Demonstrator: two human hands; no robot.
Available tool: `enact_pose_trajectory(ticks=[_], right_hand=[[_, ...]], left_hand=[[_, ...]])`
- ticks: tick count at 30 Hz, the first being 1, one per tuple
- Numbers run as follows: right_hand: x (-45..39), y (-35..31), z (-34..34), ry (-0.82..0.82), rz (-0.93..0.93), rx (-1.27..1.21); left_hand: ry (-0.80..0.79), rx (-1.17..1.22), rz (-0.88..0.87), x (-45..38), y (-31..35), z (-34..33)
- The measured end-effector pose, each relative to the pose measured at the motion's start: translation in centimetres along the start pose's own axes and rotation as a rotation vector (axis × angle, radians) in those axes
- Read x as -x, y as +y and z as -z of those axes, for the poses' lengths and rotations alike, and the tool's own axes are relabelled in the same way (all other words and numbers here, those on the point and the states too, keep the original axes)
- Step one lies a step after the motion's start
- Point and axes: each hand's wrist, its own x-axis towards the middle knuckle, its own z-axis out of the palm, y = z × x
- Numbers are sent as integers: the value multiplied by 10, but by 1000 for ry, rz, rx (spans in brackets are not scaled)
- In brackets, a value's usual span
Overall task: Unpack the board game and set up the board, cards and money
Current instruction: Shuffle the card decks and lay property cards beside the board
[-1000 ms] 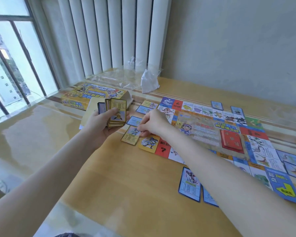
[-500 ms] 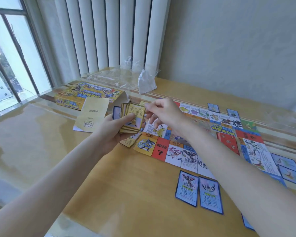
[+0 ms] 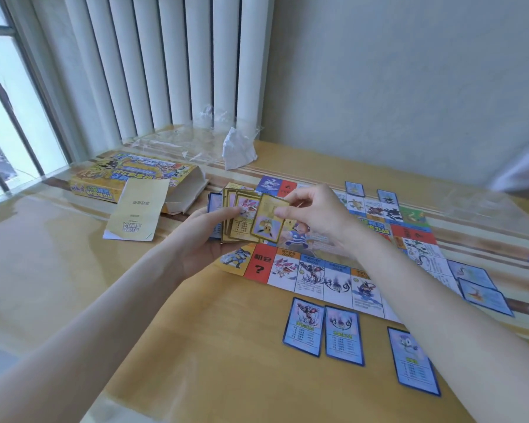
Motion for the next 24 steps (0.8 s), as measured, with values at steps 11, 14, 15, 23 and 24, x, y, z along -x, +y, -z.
enact_pose_trajectory(ticks=[11, 14, 15, 23, 24], right_hand=[[39, 21, 98, 72, -197, -264], [49, 34, 109, 115, -262, -229], [50, 40, 114, 161, -261, -206], [49, 56, 146, 434, -223, -188], [46, 55, 145, 448, -212, -206]], left_hand=[[0, -8, 31, -17, -16, -50], [24, -8, 39, -22, -20, -63], [42, 2, 34, -23, -20, -67], [85, 64, -43, -28, -6, -87], [92, 67, -52, -29, -3, -88]])
